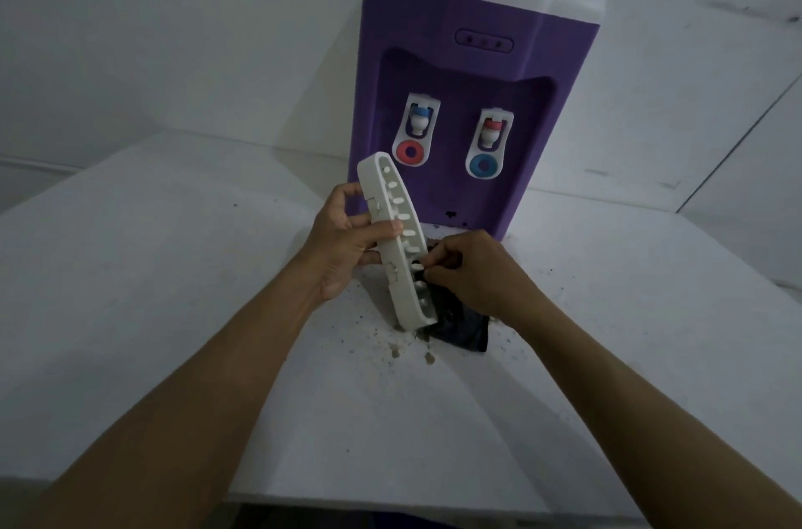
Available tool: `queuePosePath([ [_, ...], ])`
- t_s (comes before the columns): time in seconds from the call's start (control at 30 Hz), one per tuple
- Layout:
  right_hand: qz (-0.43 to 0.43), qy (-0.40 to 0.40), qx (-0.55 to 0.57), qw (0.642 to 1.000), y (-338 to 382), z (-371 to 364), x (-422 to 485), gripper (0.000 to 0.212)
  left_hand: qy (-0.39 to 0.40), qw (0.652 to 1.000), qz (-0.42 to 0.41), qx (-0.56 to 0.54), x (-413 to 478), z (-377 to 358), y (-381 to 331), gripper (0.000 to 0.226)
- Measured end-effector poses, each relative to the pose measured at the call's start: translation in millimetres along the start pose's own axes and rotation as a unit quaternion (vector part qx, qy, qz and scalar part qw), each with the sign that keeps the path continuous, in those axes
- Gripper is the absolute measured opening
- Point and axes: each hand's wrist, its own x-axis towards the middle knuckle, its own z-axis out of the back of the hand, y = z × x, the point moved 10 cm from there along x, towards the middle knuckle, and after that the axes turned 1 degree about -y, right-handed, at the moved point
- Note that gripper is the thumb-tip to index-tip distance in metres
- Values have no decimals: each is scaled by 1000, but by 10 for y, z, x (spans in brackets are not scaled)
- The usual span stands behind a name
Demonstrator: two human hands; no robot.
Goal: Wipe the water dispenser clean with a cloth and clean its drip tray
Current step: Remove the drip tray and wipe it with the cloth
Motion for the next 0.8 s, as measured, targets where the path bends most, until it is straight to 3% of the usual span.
queuePosePath([
  [0.53,-28,52,-20,998,-122,-160,-277,2,-13,1000,-15,-22,30,62,-15,61],
  [0.8,-17,139,2,990,-122,-134,-371,6,-12,1000,-4,-23,46,94,22,64],
])
